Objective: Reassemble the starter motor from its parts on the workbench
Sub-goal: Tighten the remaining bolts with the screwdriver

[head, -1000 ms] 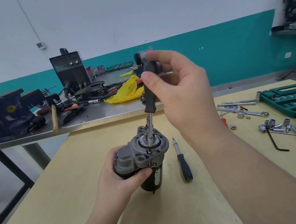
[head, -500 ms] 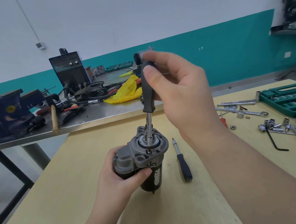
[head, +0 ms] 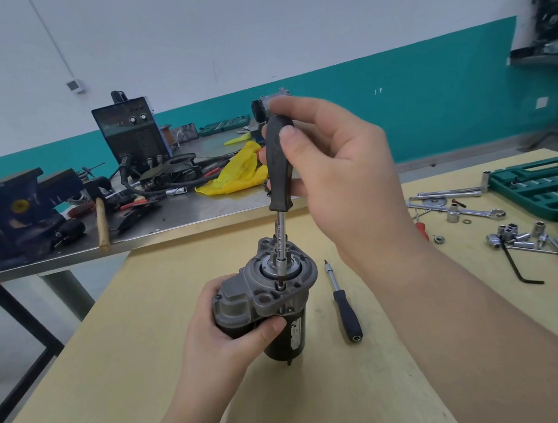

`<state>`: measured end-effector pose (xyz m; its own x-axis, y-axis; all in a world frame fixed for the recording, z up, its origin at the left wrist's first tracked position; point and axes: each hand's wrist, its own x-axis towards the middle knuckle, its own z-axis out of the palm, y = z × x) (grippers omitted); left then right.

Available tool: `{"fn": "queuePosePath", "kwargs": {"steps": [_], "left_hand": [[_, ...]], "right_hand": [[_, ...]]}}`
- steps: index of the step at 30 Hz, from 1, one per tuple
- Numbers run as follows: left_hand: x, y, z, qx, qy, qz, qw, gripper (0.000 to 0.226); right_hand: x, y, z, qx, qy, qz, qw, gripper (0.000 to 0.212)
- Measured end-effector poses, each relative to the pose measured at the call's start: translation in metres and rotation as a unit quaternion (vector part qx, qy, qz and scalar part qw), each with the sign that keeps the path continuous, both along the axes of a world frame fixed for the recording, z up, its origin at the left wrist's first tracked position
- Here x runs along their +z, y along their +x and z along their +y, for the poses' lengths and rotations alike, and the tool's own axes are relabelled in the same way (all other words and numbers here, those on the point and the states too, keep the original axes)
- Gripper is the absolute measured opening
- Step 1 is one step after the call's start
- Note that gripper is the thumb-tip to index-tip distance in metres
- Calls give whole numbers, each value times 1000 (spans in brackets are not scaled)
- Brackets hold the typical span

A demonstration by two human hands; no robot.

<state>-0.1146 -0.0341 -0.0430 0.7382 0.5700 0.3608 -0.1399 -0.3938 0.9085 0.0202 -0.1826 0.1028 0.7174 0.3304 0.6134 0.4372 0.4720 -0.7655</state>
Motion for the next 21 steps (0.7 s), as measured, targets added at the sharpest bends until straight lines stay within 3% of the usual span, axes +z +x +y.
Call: {"fn": "queuePosePath", "kwargs": {"steps": [5, 11, 17, 21], "left_hand": [[0, 0, 0, 0, 0, 5, 1000, 69], [1, -1, -1, 1, -1, 2, 1000, 70], [2, -1, -2, -6, -4, 4, 1000, 71], [3, -1, -2, -9, -7, 3, 1000, 68]], "right_hand": [[0, 1, -2, -46, -17, -37, 998, 30], [0, 1, 1, -6, 5, 9, 1000, 30], [-1, 1, 0, -53, -17, -40, 998, 31], [-1, 0, 1, -15, 12, 4, 1000, 28]]}}
